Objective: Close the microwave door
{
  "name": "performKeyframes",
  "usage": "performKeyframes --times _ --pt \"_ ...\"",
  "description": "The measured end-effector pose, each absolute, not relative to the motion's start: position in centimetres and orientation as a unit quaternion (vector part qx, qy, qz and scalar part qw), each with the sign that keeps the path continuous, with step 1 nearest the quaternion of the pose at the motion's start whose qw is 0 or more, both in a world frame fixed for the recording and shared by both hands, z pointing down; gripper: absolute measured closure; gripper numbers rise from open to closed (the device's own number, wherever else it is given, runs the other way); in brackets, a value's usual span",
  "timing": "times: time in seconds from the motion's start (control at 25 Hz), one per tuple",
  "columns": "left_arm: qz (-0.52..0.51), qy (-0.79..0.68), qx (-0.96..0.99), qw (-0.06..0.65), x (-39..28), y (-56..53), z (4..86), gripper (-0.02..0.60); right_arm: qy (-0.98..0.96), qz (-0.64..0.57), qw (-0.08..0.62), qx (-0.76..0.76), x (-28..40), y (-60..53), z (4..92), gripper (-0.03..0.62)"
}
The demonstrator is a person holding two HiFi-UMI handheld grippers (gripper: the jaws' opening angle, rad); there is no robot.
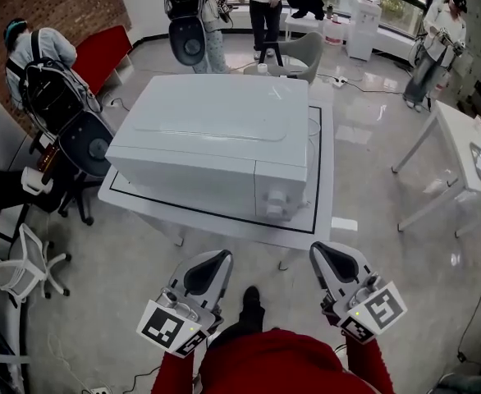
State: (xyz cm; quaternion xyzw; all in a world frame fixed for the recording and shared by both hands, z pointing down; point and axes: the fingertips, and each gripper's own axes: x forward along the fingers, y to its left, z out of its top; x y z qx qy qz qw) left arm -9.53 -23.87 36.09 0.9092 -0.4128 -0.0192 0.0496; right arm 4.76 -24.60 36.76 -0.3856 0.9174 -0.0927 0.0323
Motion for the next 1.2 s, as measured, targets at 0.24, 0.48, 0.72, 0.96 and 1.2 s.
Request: performKeyframes --times 0.24,0.48,0.72,0.96,1.2 --pt "-0.017 -0.417 0.908 0.047 -9.1 -22.7 36.1 0.571 0.924 -0.078 0.017 -0.375 4.3 -23.7 36.9 0.580" --pt "-0.014 -0.418 0.907 0.047 -9.1 -22.1 36.3 0.571 0.925 -0.073 0.014 -0.372 4.0 -23.1 37.1 0.580" --pt "-0.013 -0.418 0.907 0.056 -8.9 -21.7 36.9 0.571 0.925 -0.072 0.011 -0.373 3.7 -22.7 37.5 0.580" --pt "-0.009 -0.420 0.905 0.062 -9.1 -21.5 37.2 0.571 0.925 -0.073 0.010 -0.373 3.5 -22.8 37.4 0.580" --pt "-0.010 -0.421 0.905 0.064 -9.4 -21.4 37.2 0.571 0.925 -0.072 0.010 -0.373 3.1 -22.8 37.3 0.580"
